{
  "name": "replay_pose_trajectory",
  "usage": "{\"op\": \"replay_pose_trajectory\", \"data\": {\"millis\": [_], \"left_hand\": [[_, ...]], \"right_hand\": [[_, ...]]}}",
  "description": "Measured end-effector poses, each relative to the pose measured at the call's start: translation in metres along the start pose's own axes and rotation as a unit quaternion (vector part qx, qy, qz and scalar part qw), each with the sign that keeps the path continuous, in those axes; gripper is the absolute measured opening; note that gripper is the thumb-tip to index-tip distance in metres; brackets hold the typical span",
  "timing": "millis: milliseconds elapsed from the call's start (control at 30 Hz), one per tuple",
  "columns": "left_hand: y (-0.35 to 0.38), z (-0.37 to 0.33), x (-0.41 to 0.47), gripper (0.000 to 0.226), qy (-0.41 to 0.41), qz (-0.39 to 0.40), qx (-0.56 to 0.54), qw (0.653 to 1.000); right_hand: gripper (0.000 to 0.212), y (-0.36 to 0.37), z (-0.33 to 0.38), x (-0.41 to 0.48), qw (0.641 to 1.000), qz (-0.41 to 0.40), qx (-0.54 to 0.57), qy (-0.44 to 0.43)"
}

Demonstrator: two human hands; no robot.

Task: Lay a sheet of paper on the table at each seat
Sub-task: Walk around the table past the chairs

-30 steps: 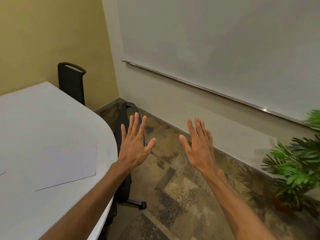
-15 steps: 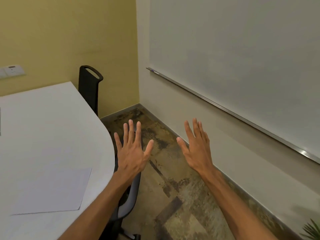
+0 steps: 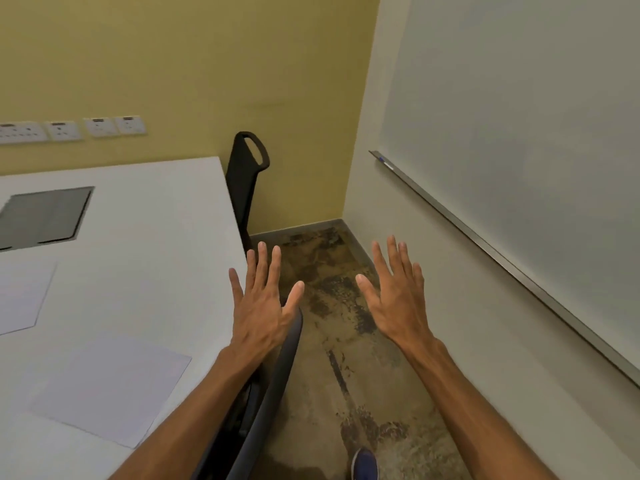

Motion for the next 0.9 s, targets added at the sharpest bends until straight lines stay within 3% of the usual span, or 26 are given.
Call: {"op": "replay_pose_trajectory", "data": {"millis": [533, 900], "left_hand": [[-0.009, 0.001, 0.131, 0.083, -0.193, -0.049, 0.041, 0.979], [-0.008, 0.074, 0.218, 0.081, -0.295, -0.061, 0.035, 0.953]], "right_hand": [[0.068, 0.02, 0.0, 0.223, 0.98, 0.068, 0.023, -0.185], [0.068, 0.065, 0.054, 0.362, 0.953, 0.118, 0.035, -0.277]]}}
Point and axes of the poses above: each hand's wrist, its own x-axis towards the middle knuckle, its own y-axis out of the palm, z = x × y, the point moved 9 cm from there along x, towards the middle knuckle, and after that the axes turned 14 degrees about z, right-handed, at the moved point
